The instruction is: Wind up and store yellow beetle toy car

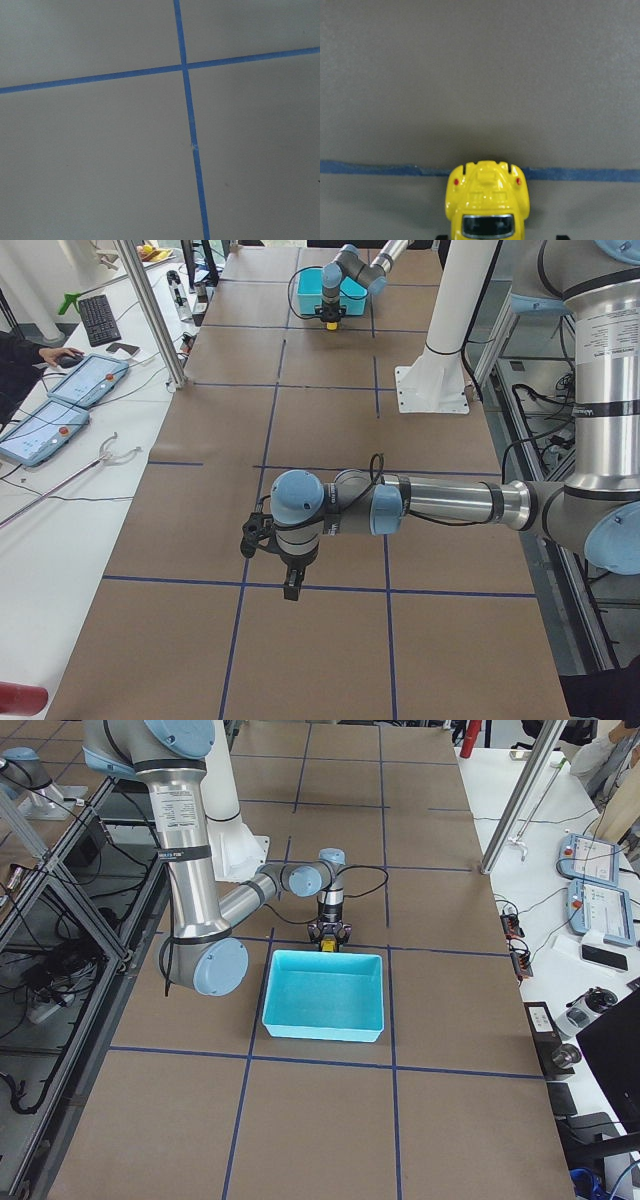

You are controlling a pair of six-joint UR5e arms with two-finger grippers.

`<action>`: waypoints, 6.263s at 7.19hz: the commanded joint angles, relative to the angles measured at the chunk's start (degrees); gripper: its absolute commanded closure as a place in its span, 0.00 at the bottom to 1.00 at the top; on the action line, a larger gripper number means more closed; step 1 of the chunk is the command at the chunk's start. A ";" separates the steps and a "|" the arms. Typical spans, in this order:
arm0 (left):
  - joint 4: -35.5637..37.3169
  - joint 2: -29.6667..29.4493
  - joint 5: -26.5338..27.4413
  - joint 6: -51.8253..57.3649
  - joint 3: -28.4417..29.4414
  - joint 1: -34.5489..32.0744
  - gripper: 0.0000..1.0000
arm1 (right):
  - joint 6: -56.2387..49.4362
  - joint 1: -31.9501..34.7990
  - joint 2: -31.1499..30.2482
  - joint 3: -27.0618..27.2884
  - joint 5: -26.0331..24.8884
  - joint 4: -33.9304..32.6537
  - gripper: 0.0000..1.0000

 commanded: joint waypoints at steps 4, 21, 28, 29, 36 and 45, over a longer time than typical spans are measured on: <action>0.00 -0.07 0.00 0.09 -0.13 0.00 0.01 | -1.37 3.52 0.21 5.51 4.97 -5.64 0.76; 0.00 0.02 0.09 0.09 -1.01 -0.18 0.00 | -20.18 18.30 -14.74 6.89 8.57 -4.56 0.76; 0.00 0.28 0.18 0.17 -1.63 -0.09 0.00 | -18.60 17.86 -13.51 2.56 11.66 0.55 0.07; 0.00 0.02 0.18 0.26 -1.63 -0.09 0.00 | -18.60 17.86 -13.33 2.65 12.79 0.64 0.02; 0.00 -0.42 0.18 0.35 -1.63 0.00 0.00 | -18.60 48.21 -10.87 -0.43 24.40 -3.58 0.01; -0.79 -0.51 0.61 0.17 -2.15 0.00 0.00 | 40.11 64.80 -16.23 -6.31 30.38 -3.14 0.01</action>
